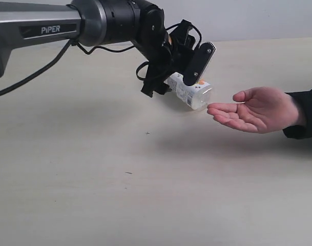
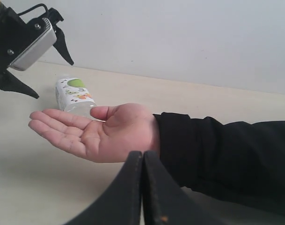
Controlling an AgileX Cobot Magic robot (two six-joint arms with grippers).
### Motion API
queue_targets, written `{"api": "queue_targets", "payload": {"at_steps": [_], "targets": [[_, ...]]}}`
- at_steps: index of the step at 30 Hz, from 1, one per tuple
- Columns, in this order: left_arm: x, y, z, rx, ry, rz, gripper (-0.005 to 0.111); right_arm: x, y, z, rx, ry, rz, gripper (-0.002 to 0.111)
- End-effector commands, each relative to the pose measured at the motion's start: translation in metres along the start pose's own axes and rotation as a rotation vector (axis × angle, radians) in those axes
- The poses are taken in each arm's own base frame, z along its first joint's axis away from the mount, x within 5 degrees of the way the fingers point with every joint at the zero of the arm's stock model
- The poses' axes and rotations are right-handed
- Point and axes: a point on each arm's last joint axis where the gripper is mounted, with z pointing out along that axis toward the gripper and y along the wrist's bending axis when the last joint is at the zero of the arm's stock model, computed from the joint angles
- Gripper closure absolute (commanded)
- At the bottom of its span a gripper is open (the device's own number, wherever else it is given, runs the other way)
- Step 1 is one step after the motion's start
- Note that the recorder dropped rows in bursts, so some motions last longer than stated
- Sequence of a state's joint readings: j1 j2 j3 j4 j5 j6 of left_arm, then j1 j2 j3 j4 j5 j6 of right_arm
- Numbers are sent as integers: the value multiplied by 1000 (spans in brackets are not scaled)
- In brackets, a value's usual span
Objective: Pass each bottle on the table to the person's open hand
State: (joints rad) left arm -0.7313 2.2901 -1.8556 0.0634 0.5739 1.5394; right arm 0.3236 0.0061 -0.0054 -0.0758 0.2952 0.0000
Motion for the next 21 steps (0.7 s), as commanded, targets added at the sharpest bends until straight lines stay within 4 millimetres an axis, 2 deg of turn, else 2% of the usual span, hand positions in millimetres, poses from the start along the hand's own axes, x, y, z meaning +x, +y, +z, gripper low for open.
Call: {"api": "queue_targets", "payload": {"at_steps": [1, 21], "targets": [[-8, 3, 10, -67, -18, 38, 24, 0, 0, 0, -1, -13, -2, 108], [-8, 3, 10, -69, -21, 42, 26, 0, 0, 0, -1, -13, -2, 108]]}}
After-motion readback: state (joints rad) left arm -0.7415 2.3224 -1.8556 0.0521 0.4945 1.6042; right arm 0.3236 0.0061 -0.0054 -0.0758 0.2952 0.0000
